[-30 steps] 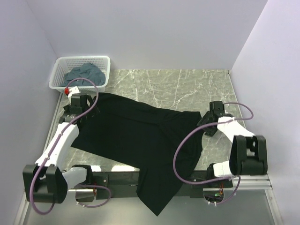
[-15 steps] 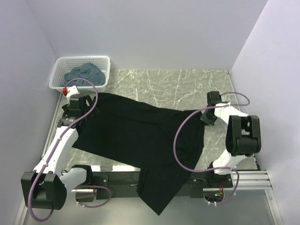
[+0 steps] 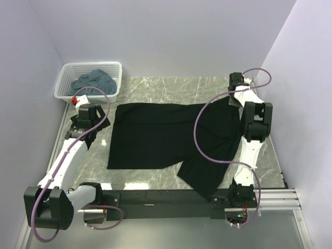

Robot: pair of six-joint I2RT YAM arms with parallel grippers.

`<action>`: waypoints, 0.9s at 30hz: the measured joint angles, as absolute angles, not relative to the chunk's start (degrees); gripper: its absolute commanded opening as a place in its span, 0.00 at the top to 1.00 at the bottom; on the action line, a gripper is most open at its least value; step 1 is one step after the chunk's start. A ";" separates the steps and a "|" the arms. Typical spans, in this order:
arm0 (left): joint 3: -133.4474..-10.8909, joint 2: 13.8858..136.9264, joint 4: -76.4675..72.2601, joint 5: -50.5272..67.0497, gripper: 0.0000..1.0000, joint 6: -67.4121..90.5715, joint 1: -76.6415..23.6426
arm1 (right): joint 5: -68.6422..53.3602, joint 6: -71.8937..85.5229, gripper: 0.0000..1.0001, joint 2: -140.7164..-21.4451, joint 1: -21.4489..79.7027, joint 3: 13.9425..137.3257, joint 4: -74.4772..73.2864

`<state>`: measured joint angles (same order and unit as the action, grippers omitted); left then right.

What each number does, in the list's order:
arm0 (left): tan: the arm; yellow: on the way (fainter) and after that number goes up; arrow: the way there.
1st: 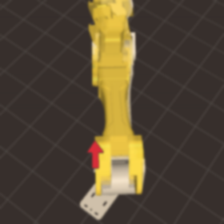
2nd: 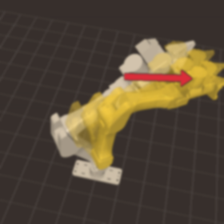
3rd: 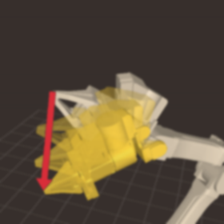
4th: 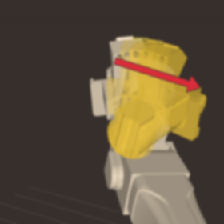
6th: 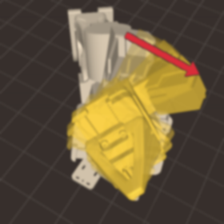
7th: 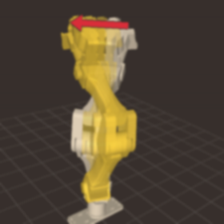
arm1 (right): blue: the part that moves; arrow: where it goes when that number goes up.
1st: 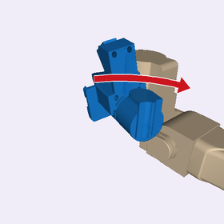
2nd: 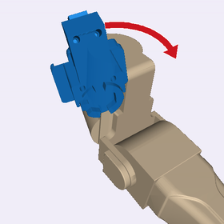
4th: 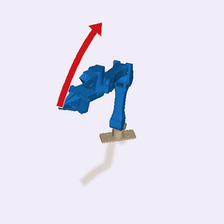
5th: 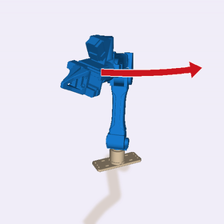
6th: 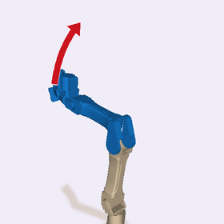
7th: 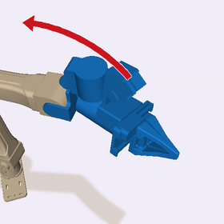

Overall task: Fold and stack the t-shirts
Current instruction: Fold the tshirt

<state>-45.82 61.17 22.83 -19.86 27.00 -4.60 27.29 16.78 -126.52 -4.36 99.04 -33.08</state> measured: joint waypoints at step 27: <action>-45.23 58.52 22.11 -14.85 0.11 26.72 -5.21 | 7.70 31.59 0.57 -83.92 16.64 56.21 -41.08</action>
<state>-45.23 58.52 22.11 -14.85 26.72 -5.21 7.70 31.59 -83.92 16.64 56.21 -41.08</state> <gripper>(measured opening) 0.895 0.488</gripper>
